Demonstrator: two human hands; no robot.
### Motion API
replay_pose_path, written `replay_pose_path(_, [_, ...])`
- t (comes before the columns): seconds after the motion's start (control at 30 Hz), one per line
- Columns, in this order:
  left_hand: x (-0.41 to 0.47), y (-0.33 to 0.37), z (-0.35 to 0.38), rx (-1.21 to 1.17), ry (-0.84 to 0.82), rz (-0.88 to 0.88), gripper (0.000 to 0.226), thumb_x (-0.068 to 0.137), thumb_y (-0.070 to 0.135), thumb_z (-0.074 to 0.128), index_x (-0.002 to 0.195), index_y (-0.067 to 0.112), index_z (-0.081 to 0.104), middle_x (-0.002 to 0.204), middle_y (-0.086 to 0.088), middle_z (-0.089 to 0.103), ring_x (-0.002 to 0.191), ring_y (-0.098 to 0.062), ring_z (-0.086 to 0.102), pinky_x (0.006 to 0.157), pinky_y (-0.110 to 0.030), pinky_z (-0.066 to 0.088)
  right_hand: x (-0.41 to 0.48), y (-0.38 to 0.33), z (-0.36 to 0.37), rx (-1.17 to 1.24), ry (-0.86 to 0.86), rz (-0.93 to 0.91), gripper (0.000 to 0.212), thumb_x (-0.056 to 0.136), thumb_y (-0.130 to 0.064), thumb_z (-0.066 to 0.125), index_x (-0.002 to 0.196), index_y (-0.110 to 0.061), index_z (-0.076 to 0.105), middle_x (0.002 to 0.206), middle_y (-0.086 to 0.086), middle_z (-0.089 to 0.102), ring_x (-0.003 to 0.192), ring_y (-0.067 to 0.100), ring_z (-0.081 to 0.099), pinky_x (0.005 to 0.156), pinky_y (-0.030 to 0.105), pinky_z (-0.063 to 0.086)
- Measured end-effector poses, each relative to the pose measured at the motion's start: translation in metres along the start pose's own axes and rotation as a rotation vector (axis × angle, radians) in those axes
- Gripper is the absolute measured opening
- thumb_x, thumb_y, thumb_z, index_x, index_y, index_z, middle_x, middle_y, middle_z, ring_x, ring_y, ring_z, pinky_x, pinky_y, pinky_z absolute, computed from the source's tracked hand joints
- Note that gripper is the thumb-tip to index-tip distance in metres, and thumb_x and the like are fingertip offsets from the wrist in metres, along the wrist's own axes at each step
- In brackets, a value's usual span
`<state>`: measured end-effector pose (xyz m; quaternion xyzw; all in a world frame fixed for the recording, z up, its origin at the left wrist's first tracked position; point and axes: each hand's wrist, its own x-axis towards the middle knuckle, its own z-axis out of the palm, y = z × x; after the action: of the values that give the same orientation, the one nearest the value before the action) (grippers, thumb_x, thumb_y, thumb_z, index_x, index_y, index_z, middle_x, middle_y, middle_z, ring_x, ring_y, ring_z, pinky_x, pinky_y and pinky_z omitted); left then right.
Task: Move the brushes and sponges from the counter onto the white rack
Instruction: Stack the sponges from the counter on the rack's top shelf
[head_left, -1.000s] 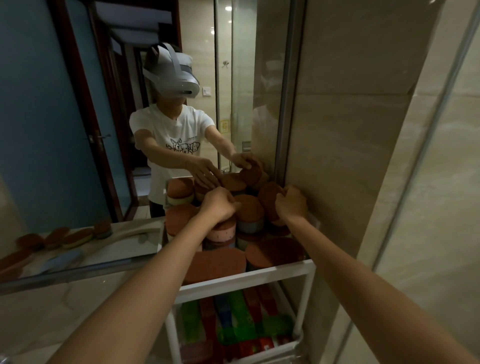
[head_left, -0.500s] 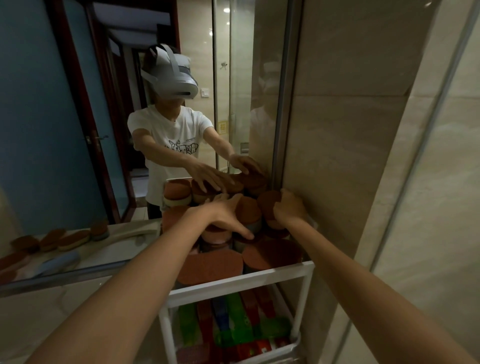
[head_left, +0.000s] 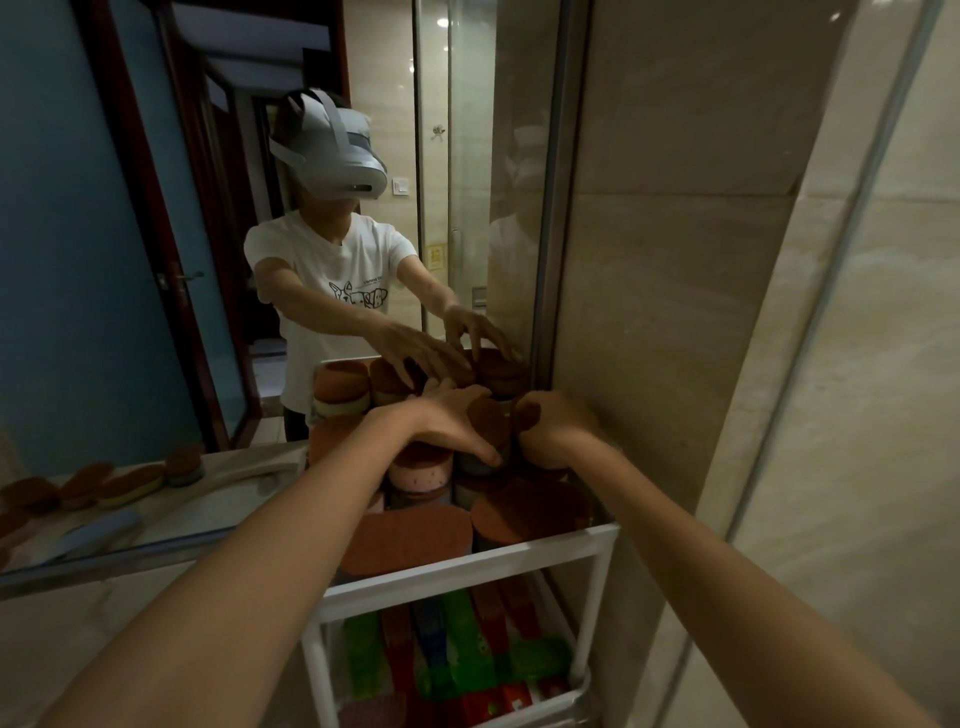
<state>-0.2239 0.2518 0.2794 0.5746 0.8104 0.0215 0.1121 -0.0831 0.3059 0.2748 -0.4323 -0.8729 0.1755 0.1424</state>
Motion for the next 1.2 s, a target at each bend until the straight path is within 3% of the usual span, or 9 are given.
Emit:
replay_pose_path(0.1, [0.0, 0.0, 0.001, 0.045, 0.034, -0.022, 0.104, 0.054, 0.071, 0.069, 0.142, 0.042, 0.022, 0.151, -0.006, 0.026, 0.14, -0.036, 0.018, 0.114, -0.053, 0.021, -0.004, 0.002, 0.0, 0.062, 0.017, 0.006, 0.008, 0.085, -0.016, 0.061, 0.092, -0.017, 0.066, 0.099, 0.005, 0.068, 0.063, 0.01, 0.05, 0.056, 0.021, 0.04])
replay_pose_path(0.23, [-0.004, 0.003, 0.0, 0.003, 0.062, -0.025, 0.111, 0.061, 0.063, 0.072, 0.148, 0.034, 0.009, 0.154, -0.012, 0.019, 0.143, -0.036, 0.016, 0.115, -0.047, 0.018, -0.011, 0.005, -0.003, 0.237, 0.076, 0.084, 0.03, 0.078, -0.008, 0.069, 0.106, -0.013, 0.063, 0.108, 0.006, 0.064, 0.098, 0.021, 0.06, 0.076, 0.027, 0.049])
replay_pose_path(0.4, [-0.012, 0.006, -0.004, -0.098, 0.116, -0.005, 0.123, 0.059, 0.059, 0.076, 0.147, 0.04, -0.007, 0.155, -0.019, 0.012, 0.144, -0.041, 0.01, 0.118, -0.046, 0.017, -0.015, 0.004, -0.009, 0.296, 0.121, 0.102, 0.034, 0.074, -0.007, 0.071, 0.106, -0.012, 0.064, 0.115, 0.008, 0.063, 0.104, 0.022, 0.06, 0.077, 0.027, 0.051])
replay_pose_path(0.53, [-0.02, 0.01, -0.005, -0.08, 0.127, 0.006, 0.115, 0.062, 0.059, 0.074, 0.149, 0.037, 0.001, 0.156, -0.017, 0.009, 0.144, -0.041, 0.01, 0.117, -0.043, 0.016, -0.019, 0.008, -0.009, 0.357, 0.097, 0.119, 0.038, 0.071, -0.009, 0.073, 0.107, -0.014, 0.065, 0.113, 0.008, 0.067, 0.103, 0.022, 0.062, 0.076, 0.025, 0.05])
replay_pose_path(0.7, [-0.023, 0.008, 0.004, -0.081, 0.094, -0.015, 0.112, 0.067, 0.057, 0.072, 0.149, 0.039, -0.002, 0.155, -0.019, 0.01, 0.142, -0.043, 0.015, 0.114, -0.045, 0.022, -0.026, 0.01, -0.007, 0.373, 0.095, 0.093, 0.047, 0.075, -0.008, 0.068, 0.121, -0.015, 0.06, 0.122, 0.009, 0.063, 0.113, 0.027, 0.059, 0.092, 0.036, 0.053])
replay_pose_path(0.83, [-0.021, 0.005, 0.008, -0.121, 0.072, -0.021, 0.107, 0.067, 0.059, 0.071, 0.147, 0.043, 0.003, 0.157, -0.015, 0.004, 0.142, -0.042, 0.015, 0.114, -0.048, 0.028, -0.024, 0.012, -0.002, 0.389, 0.113, 0.087, 0.05, 0.076, -0.01, 0.068, 0.124, -0.018, 0.057, 0.126, 0.009, 0.061, 0.116, 0.027, 0.057, 0.097, 0.039, 0.051])
replay_pose_path(1.2, [-0.03, 0.007, 0.01, -0.134, 0.056, 0.008, 0.09, 0.073, 0.057, 0.066, 0.146, 0.041, 0.016, 0.154, -0.015, 0.009, 0.143, -0.038, 0.014, 0.114, -0.047, 0.026, -0.019, 0.013, 0.007, 0.43, 0.141, 0.015, 0.055, 0.076, -0.007, 0.067, 0.128, -0.02, 0.055, 0.127, 0.009, 0.061, 0.118, 0.026, 0.055, 0.092, 0.029, 0.046])
